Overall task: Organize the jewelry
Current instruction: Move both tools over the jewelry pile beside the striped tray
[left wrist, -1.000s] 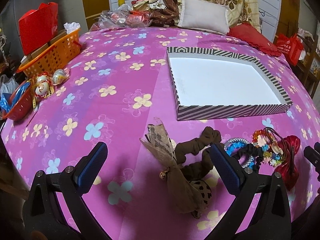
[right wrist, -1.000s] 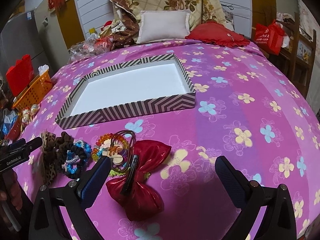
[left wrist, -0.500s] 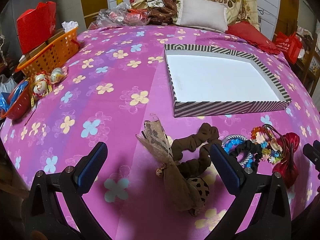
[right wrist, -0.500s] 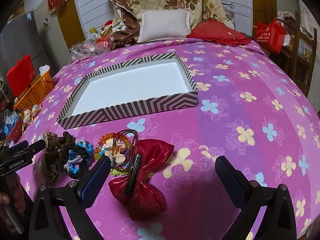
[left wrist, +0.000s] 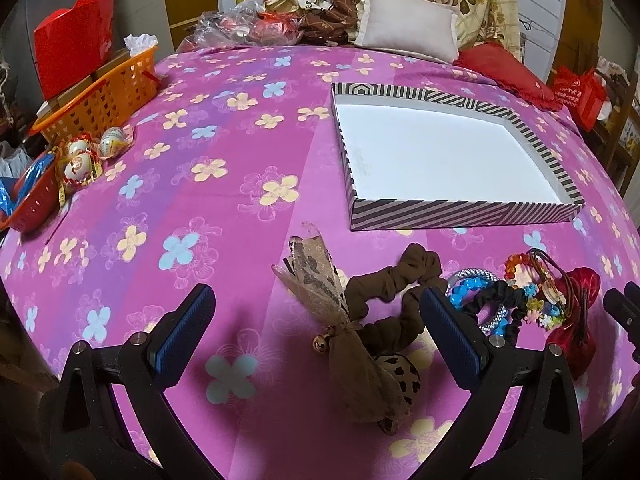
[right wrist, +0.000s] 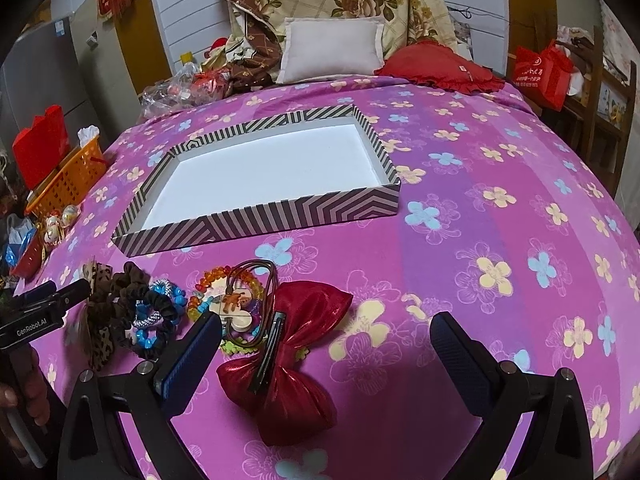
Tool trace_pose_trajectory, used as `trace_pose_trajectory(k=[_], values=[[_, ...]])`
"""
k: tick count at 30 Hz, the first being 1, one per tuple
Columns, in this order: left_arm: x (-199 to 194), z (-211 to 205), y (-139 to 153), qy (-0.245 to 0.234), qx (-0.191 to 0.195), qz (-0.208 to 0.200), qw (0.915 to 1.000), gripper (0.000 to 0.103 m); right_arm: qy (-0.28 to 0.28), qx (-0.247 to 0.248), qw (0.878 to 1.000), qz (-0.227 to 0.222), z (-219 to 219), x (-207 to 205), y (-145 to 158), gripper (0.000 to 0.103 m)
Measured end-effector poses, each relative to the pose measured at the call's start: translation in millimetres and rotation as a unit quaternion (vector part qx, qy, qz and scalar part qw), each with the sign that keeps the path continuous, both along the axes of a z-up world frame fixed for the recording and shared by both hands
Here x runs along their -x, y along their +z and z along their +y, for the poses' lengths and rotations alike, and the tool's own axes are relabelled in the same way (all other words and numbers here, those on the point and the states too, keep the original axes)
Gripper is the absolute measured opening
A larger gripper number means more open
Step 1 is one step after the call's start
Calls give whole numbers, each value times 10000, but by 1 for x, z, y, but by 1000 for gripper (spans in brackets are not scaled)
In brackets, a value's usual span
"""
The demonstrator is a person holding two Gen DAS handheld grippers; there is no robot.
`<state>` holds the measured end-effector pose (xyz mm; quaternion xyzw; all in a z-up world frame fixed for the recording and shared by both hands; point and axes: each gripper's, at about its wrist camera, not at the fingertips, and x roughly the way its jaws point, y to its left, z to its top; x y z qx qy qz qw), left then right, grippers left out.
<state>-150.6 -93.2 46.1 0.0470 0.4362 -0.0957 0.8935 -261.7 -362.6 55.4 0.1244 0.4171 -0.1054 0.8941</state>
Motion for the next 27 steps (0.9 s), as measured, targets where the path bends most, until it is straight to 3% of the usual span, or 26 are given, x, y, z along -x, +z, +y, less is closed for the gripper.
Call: trace_pose_trajectory(k=[27], values=[[7,11,3,-95,88,125,9998,102,82,147,9999,-9,3,5,4,103]])
